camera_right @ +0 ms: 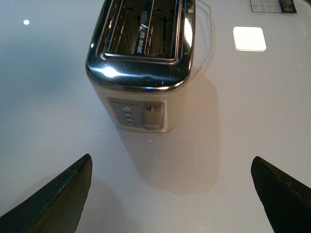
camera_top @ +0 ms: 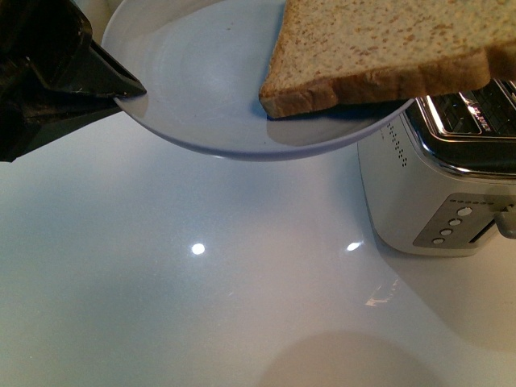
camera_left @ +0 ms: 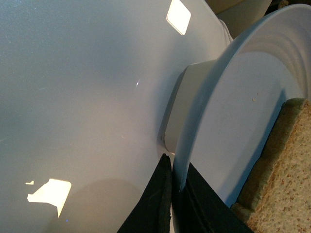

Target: Left arm holds plate, right arm toasts bread

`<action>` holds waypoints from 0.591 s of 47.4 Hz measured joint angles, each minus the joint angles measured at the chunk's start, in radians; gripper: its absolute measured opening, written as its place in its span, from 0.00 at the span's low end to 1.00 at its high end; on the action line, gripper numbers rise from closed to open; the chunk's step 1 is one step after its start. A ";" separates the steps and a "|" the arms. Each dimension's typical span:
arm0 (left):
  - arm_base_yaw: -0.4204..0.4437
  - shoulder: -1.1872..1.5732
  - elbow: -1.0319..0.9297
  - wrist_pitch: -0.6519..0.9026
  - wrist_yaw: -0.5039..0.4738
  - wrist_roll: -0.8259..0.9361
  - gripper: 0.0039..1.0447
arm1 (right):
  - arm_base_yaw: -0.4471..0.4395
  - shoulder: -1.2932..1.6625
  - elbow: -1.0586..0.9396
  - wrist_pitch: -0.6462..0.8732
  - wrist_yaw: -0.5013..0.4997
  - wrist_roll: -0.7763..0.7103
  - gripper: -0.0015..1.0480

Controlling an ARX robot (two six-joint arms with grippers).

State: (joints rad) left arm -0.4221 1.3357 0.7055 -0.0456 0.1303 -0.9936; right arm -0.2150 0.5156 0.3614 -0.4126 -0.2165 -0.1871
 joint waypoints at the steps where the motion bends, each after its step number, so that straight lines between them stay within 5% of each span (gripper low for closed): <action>1: 0.000 0.000 0.000 0.000 0.000 0.000 0.03 | 0.014 0.007 0.010 0.002 0.009 0.026 0.91; 16: 0.000 0.000 0.000 0.000 0.000 0.000 0.03 | 0.314 0.085 0.068 0.163 0.182 0.349 0.91; 28: 0.000 0.000 0.000 0.000 0.000 0.000 0.03 | 0.553 0.240 0.111 0.369 0.196 0.715 0.91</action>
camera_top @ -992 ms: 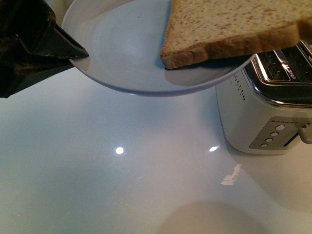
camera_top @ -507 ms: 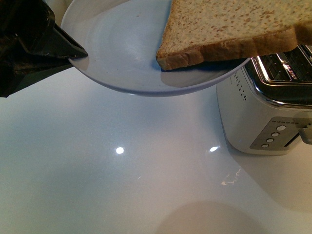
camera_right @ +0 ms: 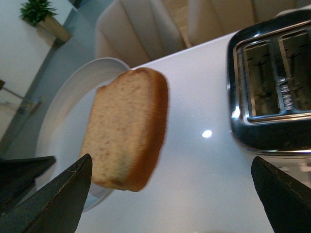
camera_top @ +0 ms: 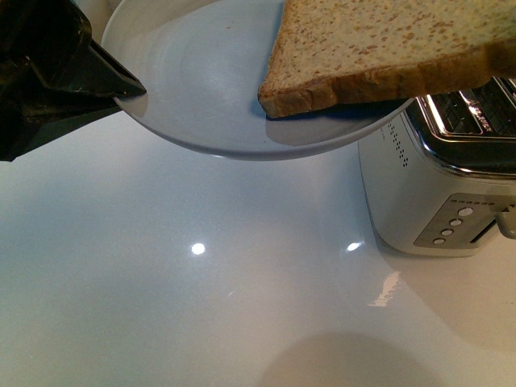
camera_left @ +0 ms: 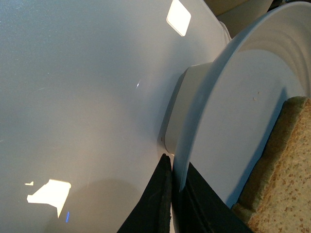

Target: Left arm holds plate, right arm toasts bread

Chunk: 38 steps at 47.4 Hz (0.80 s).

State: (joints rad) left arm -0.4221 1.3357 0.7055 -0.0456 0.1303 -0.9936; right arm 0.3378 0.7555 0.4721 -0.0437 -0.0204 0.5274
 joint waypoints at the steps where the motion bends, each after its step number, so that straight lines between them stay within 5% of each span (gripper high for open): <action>1: 0.000 0.000 0.000 0.000 0.000 0.000 0.03 | 0.007 0.015 0.000 0.016 -0.011 0.021 0.91; 25: 0.000 0.000 0.000 0.000 0.000 0.000 0.03 | 0.017 0.302 0.027 0.243 -0.090 0.207 0.91; 38: 0.000 0.000 0.000 0.000 0.000 0.000 0.03 | 0.016 0.338 0.045 0.270 -0.113 0.240 0.43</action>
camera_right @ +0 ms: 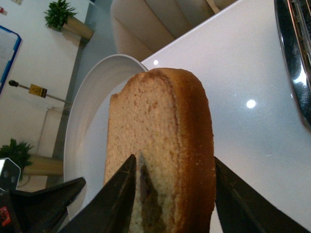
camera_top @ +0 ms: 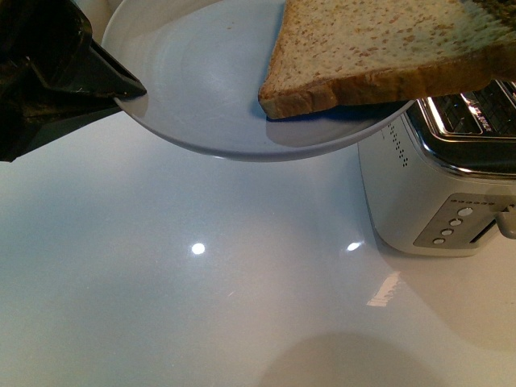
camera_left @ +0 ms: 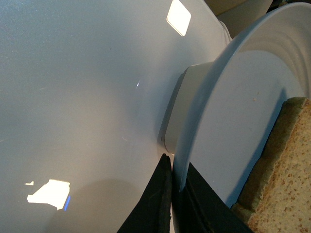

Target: Left arm holds plate, right arm toasts bread

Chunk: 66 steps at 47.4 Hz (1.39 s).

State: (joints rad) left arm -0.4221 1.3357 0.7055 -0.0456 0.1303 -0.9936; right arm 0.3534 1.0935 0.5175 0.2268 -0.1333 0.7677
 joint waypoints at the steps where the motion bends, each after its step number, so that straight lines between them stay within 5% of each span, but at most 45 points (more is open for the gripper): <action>1: 0.000 0.000 0.000 0.000 0.000 0.000 0.03 | 0.001 0.000 0.000 0.002 0.000 0.002 0.38; 11: 0.000 0.000 0.000 0.000 0.001 0.000 0.03 | -0.002 -0.029 0.001 -0.010 -0.011 0.030 0.04; 21: 0.000 0.000 0.000 0.000 0.001 0.000 0.03 | -0.039 -0.121 0.036 -0.087 0.011 0.000 0.03; 29: 0.000 0.000 0.000 0.000 0.000 0.000 0.03 | -0.153 -0.226 0.155 -0.161 0.036 -0.119 0.03; 47: 0.000 0.000 0.001 0.000 0.001 0.000 0.03 | -0.231 -0.047 0.169 -0.048 0.236 -0.729 0.03; 66: 0.000 0.000 0.001 0.000 0.000 0.000 0.03 | -0.214 0.175 0.159 0.014 0.254 -0.814 0.03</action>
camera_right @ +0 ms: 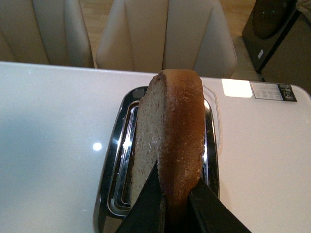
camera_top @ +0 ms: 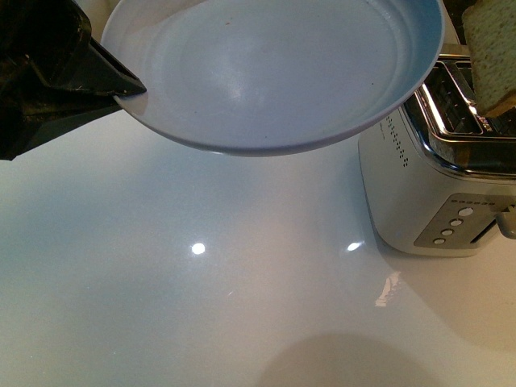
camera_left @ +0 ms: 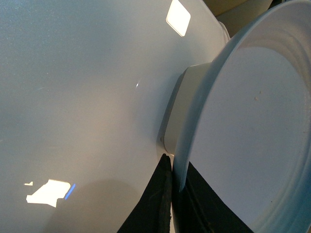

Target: Left arm holds plate, right arm toasts bread

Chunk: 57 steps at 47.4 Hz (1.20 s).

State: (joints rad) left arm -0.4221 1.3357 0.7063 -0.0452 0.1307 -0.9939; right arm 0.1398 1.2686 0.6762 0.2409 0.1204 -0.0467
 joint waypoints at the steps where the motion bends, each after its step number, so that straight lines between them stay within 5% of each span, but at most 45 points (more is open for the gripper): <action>1: 0.000 0.000 0.000 0.000 0.000 0.000 0.03 | 0.002 0.015 0.003 0.004 0.002 -0.002 0.03; 57: 0.000 0.000 0.000 0.000 0.000 0.000 0.03 | 0.043 0.390 0.139 0.051 0.064 -0.012 0.03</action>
State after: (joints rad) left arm -0.4221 1.3357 0.7063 -0.0452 0.1310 -0.9939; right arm 0.1825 1.6585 0.8150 0.2924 0.1841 -0.0586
